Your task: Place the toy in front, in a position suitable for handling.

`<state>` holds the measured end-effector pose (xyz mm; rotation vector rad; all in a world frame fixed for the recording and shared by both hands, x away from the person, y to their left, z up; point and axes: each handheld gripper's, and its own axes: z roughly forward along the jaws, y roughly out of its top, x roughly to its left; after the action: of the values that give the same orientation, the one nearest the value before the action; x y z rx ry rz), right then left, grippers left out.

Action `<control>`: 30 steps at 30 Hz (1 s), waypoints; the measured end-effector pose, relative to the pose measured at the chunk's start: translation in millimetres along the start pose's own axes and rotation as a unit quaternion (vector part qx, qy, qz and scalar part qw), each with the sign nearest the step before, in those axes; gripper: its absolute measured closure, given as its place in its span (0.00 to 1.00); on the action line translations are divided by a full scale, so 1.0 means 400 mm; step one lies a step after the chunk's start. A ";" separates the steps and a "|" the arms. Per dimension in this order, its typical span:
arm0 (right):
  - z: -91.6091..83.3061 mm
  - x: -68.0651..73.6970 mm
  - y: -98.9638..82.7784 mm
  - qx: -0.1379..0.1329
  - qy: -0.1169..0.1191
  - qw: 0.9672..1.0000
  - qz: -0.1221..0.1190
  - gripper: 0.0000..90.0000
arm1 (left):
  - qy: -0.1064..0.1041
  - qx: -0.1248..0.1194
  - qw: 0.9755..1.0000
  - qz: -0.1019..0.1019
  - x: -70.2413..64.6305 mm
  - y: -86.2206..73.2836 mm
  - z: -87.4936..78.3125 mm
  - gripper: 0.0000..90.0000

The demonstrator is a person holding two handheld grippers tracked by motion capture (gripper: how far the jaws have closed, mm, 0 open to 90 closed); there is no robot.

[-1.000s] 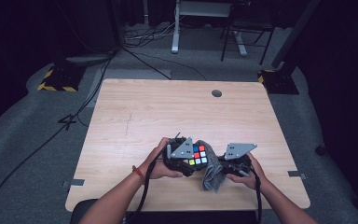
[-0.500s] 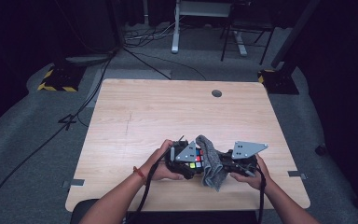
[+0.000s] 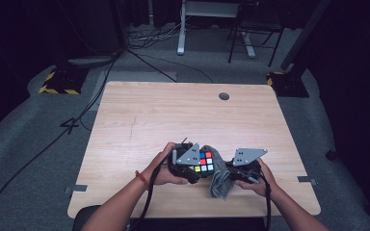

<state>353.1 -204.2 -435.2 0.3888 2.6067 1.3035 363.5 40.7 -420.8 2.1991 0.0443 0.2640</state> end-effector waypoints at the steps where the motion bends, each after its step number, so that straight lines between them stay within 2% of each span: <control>1: -0.003 0.000 0.001 -0.004 0.000 1.000 0.001 0.92 | 0.006 0.009 1.000 0.002 0.001 -0.003 0.005 0.37; 4: -0.023 0.002 0.013 -0.027 0.001 1.000 0.001 0.92 | 0.002 0.025 1.000 -0.003 0.005 -0.015 0.025 0.37; 7: -0.031 0.004 0.022 -0.035 -0.011 0.999 0.000 0.92 | -0.008 0.031 0.999 -0.003 -0.004 -0.015 0.039 0.37; 10: -0.029 -0.004 0.019 -0.032 -0.025 0.999 0.010 0.92 | -0.021 0.024 0.999 0.001 -0.016 -0.008 0.041 0.37; 13: -0.023 -0.013 0.013 -0.028 -0.028 0.999 0.019 0.92 | -0.022 0.010 1.000 0.008 -0.023 0.004 0.030 0.37; 15: -0.015 -0.015 0.008 -0.018 -0.025 0.999 0.018 0.92 | -0.026 -0.003 1.000 0.003 -0.021 0.008 0.018 0.37; 16: -0.011 -0.016 0.006 -0.015 -0.021 0.999 0.020 0.92 | -0.024 -0.006 1.000 0.006 -0.019 0.009 0.015 0.37; 20: 0.003 -0.015 0.003 -0.001 -0.011 1.000 0.021 0.92 | -0.015 -0.022 1.000 -0.005 -0.008 0.011 -0.004 0.37; 22: 0.012 -0.009 0.002 0.007 0.002 1.000 0.018 0.92 | 0.000 -0.016 1.000 -0.003 -0.002 0.012 -0.011 0.37; 24: 0.016 -0.001 0.008 0.012 -0.001 1.000 0.009 0.92 | 0.007 -0.008 1.000 -0.002 0.003 0.009 -0.013 0.37; 26: 0.014 0.000 0.013 0.008 -0.006 1.000 0.006 0.92 | 0.007 -0.010 1.000 -0.005 0.008 0.006 -0.015 0.37; 30: -0.003 -0.002 0.018 -0.011 -0.001 1.000 0.012 0.92 | 0.017 0.019 1.000 -0.003 0.011 -0.003 -0.002 0.37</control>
<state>354.5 -201.4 -428.7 0.4192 2.5900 1.3383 367.7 42.5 -420.7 2.2323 0.0761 0.2987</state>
